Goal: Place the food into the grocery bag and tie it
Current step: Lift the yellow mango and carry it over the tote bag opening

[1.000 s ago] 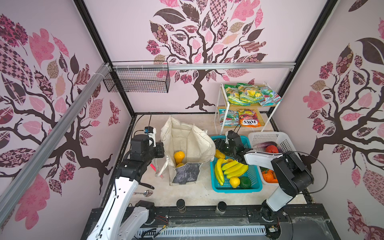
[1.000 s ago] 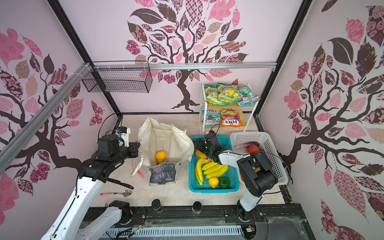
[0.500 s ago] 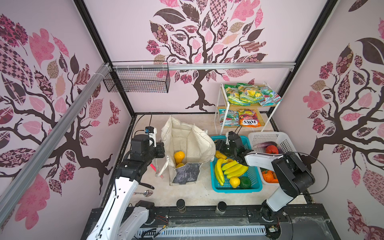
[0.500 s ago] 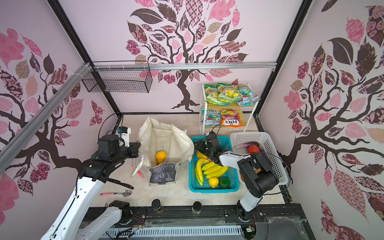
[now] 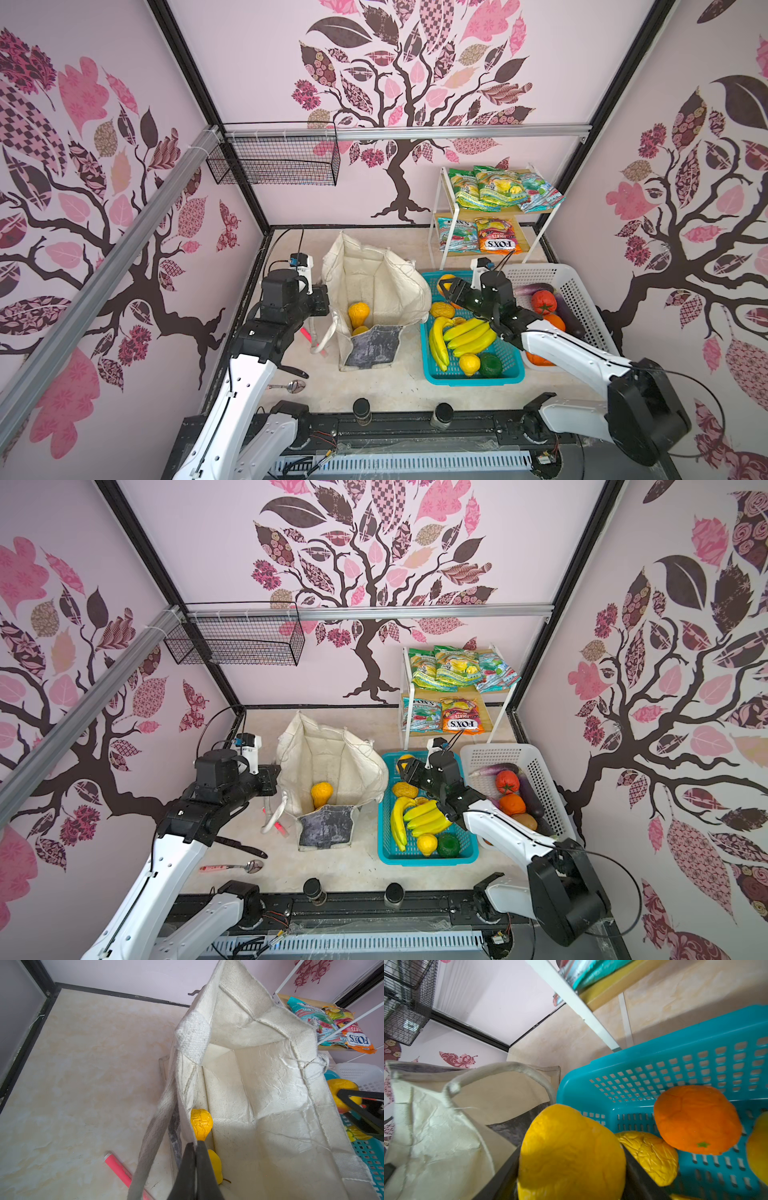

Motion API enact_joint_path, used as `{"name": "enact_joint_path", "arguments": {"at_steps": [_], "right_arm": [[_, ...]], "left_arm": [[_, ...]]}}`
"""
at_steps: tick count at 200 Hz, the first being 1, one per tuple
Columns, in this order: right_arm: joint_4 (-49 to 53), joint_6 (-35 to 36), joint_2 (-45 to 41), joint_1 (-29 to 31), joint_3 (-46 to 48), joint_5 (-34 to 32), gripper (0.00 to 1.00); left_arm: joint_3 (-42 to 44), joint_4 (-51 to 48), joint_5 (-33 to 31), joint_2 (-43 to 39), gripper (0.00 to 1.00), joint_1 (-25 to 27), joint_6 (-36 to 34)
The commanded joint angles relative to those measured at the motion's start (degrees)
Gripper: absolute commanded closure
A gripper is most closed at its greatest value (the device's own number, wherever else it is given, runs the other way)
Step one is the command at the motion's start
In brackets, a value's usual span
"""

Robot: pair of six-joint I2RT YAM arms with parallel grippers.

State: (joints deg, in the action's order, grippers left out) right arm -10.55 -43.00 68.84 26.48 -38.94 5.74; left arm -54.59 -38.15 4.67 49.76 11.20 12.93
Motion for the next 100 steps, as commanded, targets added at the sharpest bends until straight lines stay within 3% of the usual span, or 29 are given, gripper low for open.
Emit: {"name": "enact_joint_path", "arguments": {"at_steps": [1,25,58,100], "right_arm": [[6.8,3.1,-5.8,-0.3,-2.5,-1.9,0.36],[12.4,5.6,-9.3,-0.3,-5.8,-3.2,0.35],[16.9,8.2,-8.8,0.6,-11.3,2.0,0.35],[22.5,13.5,0.9,13.4,-22.6,-2.5,0.36]], "left_arm": [[0.4,0.2,-0.3,-0.8,1.0,0.3,-0.9],[0.7,0.4,-0.6,-1.1,1.0,0.2,-0.8],[0.4,0.0,0.0,-0.4,1.0,0.2,-1.0],[0.4,-0.1,-0.7,-1.1,1.0,0.3,-0.9]]}}
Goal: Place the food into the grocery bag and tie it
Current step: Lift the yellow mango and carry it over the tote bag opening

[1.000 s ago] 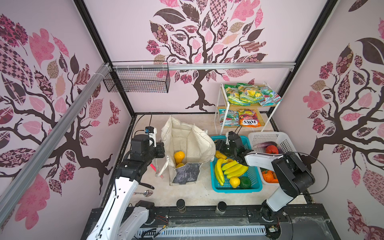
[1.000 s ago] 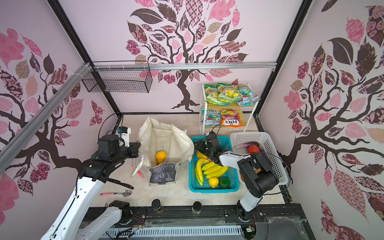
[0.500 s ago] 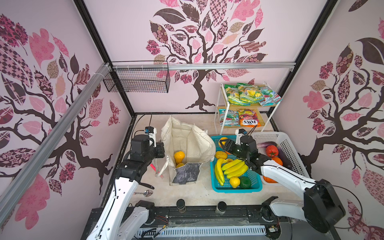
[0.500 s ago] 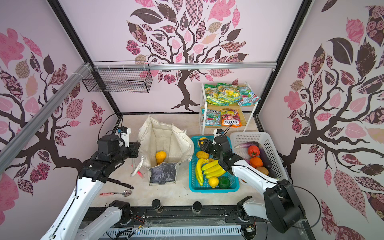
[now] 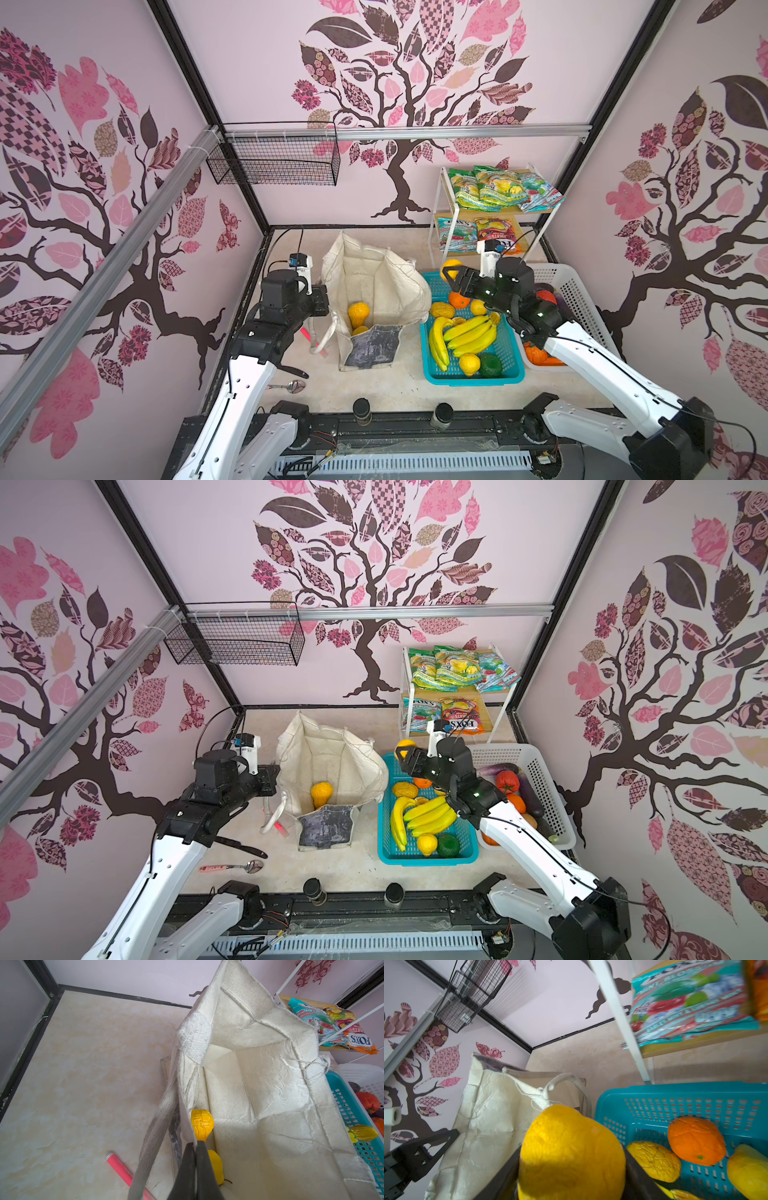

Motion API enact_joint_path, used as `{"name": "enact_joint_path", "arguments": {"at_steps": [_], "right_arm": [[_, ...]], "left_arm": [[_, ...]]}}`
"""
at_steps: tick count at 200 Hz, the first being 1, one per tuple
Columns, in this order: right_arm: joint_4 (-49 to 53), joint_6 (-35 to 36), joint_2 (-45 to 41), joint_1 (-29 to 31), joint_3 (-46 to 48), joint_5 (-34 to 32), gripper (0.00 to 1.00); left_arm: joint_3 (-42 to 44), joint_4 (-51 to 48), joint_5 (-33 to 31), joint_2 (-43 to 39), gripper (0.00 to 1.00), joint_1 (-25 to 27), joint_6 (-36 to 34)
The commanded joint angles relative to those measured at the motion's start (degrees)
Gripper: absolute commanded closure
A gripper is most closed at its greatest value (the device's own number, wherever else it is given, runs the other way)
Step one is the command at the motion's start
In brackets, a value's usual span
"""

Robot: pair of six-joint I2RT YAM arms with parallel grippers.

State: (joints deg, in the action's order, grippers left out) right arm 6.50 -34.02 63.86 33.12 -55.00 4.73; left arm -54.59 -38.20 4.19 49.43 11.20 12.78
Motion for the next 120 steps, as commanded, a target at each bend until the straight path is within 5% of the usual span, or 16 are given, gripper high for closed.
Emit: {"name": "enact_joint_path", "arguments": {"at_steps": [1,51,120], "right_arm": [[5.5,4.5,6.2,7.0,-6.9,-1.6,0.36],[10.2,8.6,22.8,17.8,-20.5,3.1,0.36],[13.2,12.9,37.3,19.4,-27.0,15.8,0.36]], "left_arm": [[0.4,0.0,-0.2,-0.8,1.0,0.3,-0.8],[0.6,0.1,-0.4,-1.0,1.0,0.3,-0.9],[0.6,0.6,1.9,-0.8,1.0,0.4,-1.4]]}}
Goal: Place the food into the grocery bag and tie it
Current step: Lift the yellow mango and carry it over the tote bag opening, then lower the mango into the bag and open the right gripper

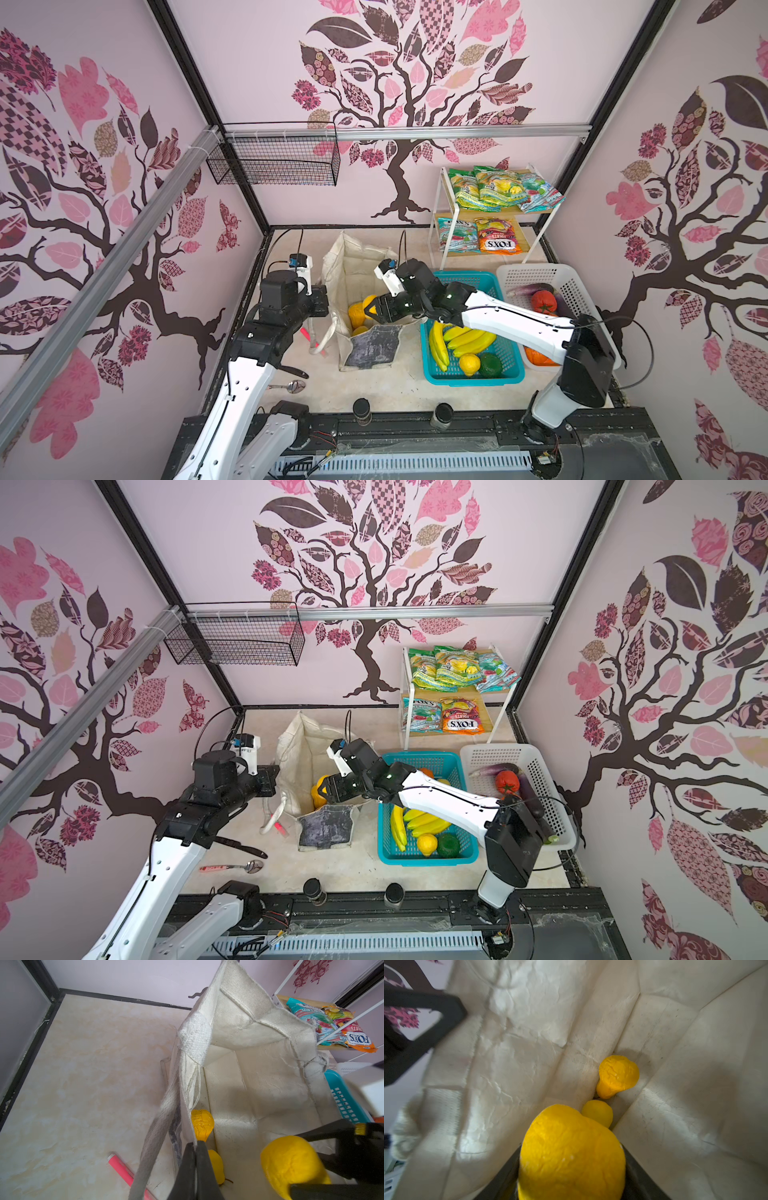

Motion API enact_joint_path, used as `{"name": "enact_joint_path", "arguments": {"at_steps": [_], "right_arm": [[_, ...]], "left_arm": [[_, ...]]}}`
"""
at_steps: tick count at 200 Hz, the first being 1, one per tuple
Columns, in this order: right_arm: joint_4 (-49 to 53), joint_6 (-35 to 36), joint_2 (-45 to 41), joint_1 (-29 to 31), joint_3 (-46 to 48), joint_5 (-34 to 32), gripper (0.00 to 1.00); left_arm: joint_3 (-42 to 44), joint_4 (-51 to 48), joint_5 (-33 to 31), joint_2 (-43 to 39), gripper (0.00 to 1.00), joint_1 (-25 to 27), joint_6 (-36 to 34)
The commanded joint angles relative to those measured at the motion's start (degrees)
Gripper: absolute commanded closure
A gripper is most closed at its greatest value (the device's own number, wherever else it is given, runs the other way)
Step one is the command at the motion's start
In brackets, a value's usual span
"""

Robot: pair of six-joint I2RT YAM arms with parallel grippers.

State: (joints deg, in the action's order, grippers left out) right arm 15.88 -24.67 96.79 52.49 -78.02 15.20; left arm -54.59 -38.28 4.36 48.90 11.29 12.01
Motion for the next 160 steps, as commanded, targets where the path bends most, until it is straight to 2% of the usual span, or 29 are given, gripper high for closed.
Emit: {"name": "enact_joint_path", "arguments": {"at_steps": [1,51,91,160], "right_arm": [[3.9,3.6,4.7,0.1,-4.0,5.4,0.36],[7.1,5.8,12.1,0.7,-7.7,6.8,0.37],[12.1,7.2,18.5,1.8,-12.5,3.2,0.37],[14.7,7.4,26.0,1.9,-16.1,0.0,0.35]], "left_arm": [[0.6,0.7,1.7,-0.3,1.0,0.4,-0.7],[0.5,0.6,3.0,0.3,1.0,0.5,-1.0],[0.4,0.4,2.5,0.4,1.0,0.6,-1.1],[0.5,0.5,2.2,-0.1,1.0,0.6,-1.0]]}}
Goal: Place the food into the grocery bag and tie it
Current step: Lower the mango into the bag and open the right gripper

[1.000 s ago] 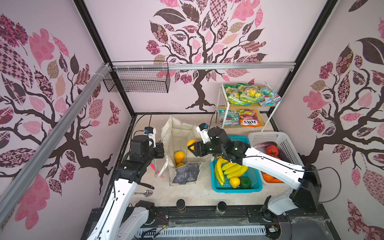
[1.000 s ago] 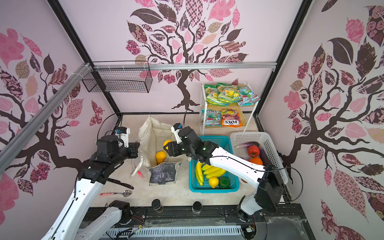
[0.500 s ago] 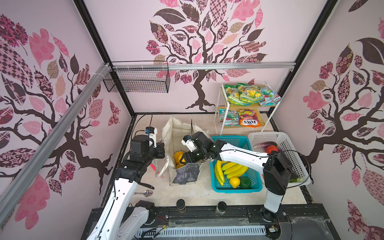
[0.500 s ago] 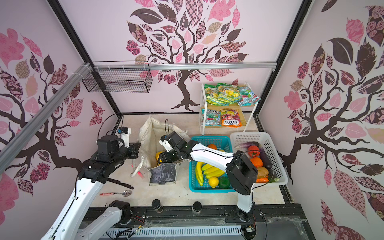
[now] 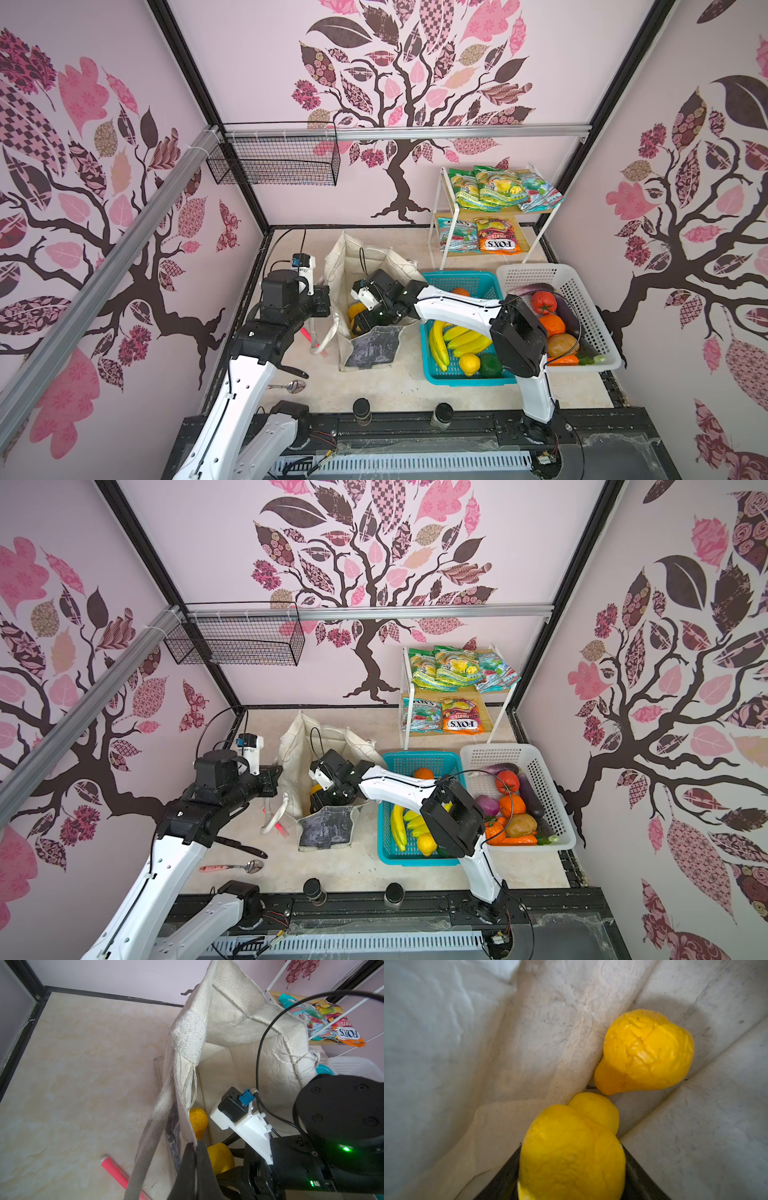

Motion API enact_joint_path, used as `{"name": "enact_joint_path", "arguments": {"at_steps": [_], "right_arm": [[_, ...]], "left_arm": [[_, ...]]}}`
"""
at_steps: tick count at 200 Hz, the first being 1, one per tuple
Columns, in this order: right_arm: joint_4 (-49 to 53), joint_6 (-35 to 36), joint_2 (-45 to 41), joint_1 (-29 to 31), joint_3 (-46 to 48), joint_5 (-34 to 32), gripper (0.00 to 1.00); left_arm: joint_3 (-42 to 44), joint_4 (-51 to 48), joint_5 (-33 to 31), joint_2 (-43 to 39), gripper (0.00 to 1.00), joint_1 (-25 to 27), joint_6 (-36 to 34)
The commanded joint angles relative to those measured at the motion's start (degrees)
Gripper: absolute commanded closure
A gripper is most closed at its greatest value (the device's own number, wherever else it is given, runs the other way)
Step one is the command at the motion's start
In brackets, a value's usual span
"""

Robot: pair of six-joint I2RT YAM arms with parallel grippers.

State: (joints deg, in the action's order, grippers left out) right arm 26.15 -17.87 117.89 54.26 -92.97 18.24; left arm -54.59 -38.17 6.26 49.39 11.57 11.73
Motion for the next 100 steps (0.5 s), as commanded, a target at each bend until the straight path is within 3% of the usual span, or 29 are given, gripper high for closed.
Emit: {"name": "enact_joint_path", "arguments": {"at_steps": [1,32,100], "right_arm": [[4.5,0.6,5.0,0.1,-1.2,-3.1,0.34],[4.9,-0.3,6.6,0.1,-1.8,-6.8,0.33],[1.8,-2.9,5.4,0.2,-3.2,-7.6,0.19]], "left_arm": [[0.5,0.4,0.3,-0.6,1.0,0.3,-0.7],[0.5,0.4,0.4,-0.6,1.0,0.3,-0.7],[0.5,0.3,-0.1,-0.8,1.0,0.4,-0.7]]}}
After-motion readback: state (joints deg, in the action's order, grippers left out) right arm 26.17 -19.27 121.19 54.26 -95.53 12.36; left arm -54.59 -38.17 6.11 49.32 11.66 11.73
